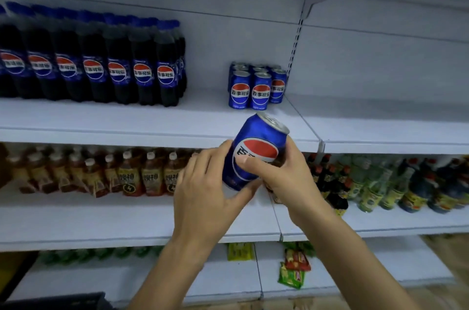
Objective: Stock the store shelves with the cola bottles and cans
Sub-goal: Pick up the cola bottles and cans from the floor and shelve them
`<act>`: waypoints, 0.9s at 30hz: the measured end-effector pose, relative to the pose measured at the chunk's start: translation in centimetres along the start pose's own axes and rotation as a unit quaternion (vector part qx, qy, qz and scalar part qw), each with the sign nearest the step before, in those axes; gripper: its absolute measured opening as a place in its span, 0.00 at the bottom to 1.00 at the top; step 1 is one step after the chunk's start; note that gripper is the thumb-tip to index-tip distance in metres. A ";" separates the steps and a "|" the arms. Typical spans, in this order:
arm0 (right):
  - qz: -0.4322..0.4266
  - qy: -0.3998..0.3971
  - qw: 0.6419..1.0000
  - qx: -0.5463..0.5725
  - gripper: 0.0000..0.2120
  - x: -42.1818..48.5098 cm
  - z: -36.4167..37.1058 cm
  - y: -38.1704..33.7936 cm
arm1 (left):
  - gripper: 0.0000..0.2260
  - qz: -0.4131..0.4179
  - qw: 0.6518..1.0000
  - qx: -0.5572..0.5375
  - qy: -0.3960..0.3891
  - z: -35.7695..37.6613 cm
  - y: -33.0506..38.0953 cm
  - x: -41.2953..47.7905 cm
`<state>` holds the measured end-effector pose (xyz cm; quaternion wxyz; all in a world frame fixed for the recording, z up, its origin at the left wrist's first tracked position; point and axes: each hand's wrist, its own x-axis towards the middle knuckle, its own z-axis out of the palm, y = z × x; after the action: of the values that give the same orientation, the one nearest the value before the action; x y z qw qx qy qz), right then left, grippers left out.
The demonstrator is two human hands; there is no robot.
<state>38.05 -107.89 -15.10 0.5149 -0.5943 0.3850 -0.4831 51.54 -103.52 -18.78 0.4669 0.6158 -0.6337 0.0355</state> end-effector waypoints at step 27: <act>-0.018 0.052 0.988 -0.143 0.27 31.3 -15.7 7.3 | 0.35 0.116 0.961 0.247 -0.044 20.5 -7.7 27.1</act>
<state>30.54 -142.77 -16.66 0.3949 -0.6430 0.4653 -0.4628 51.89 -138.35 -17.13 0.2646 0.6351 -0.6924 0.2174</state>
